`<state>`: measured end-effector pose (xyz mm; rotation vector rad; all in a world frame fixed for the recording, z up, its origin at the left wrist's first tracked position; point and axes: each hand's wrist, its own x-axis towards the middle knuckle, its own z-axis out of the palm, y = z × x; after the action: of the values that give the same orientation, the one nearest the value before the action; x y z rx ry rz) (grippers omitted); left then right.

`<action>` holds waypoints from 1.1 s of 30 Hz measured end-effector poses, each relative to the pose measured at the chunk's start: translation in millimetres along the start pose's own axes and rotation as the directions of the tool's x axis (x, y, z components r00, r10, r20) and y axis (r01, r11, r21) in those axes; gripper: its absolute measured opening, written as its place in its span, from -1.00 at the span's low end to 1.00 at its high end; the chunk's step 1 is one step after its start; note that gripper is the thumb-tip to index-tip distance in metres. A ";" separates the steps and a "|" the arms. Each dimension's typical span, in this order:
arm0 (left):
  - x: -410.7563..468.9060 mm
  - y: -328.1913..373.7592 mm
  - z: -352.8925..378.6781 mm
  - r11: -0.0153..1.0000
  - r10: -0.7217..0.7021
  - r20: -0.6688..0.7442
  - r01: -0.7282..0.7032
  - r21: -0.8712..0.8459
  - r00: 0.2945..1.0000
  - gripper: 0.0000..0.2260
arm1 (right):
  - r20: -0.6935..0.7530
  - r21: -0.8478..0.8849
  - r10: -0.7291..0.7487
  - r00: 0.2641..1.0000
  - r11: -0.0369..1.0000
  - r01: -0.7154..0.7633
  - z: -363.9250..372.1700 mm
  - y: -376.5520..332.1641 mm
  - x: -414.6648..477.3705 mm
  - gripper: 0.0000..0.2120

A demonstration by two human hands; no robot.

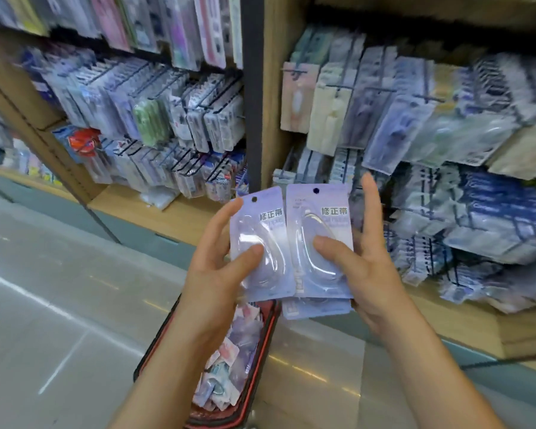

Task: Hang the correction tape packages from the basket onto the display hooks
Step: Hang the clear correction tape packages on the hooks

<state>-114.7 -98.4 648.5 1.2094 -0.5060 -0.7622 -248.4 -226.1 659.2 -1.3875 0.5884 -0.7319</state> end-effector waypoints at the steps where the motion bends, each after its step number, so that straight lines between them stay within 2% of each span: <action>1: -0.7 1.7 14.1 0.999 0.014 0.037 -0.015 0.030 0.999 -0.53 | -0.016 -0.046 -0.033 0.999 0.998 0.032 -14.6 -10.4 -5.9 -0.16; 3: -2.0 2.5 46.2 0.993 0.051 0.111 -0.062 0.102 0.993 -0.62 | -0.045 -0.167 -0.100 0.994 0.982 0.091 -44.4 -29.3 -18.2 -0.24; 6: -7.7 1.4 101.8 0.980 0.095 0.230 -0.132 0.151 0.969 -0.71 | -0.116 -0.330 -0.164 0.980 0.937 0.118 -90.0 -51.6 -40.9 -0.57; 7: -11.9 0.6 121.5 0.975 0.100 0.262 -0.147 0.166 0.960 -0.70 | -0.151 -0.339 -0.180 0.972 0.933 0.121 -105.7 -57.2 -50.6 -0.61; 10: -30.2 -2.2 181.9 0.957 0.127 0.344 -0.206 0.203 0.930 -0.73 | -0.238 -0.272 -0.203 0.950 0.953 0.136 -154.5 -74.2 -84.5 -0.60; 15: -70.7 4.4 288.3 0.928 0.126 0.536 -0.291 0.234 0.835 -0.69 | -0.323 -0.207 -0.236 0.917 0.963 0.174 -244.7 -108.3 -145.9 -0.40; 20: -96.1 22.7 385.2 0.951 0.165 0.647 -0.295 0.097 0.744 -0.59 | -0.392 -0.398 -0.415 0.821 0.881 0.256 -321.6 -165.1 -190.2 -0.39; 24: -109.8 52.9 446.6 0.967 0.221 0.709 -0.246 -0.068 0.670 -0.48 | -0.379 -0.533 -0.548 0.746 0.788 0.308 -359.4 -214.3 -209.9 -0.43; 30: -101.8 120.5 515.3 0.897 0.295 0.808 -0.439 -0.050 0.511 -0.50 | -0.342 -0.671 -0.715 0.609 0.640 0.375 -397.2 -288.4 -205.5 -0.42; 33: -86.6 149.3 544.9 0.825 0.336 0.805 -0.564 -0.002 0.489 -0.48 | -0.340 -0.674 -0.764 0.549 0.605 0.424 -417.6 -322.3 -189.6 -0.43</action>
<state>-522.2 -356.9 954.8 0.8419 -1.6630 -0.7348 -721.4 -366.2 925.4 -1.9164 0.8378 -1.7738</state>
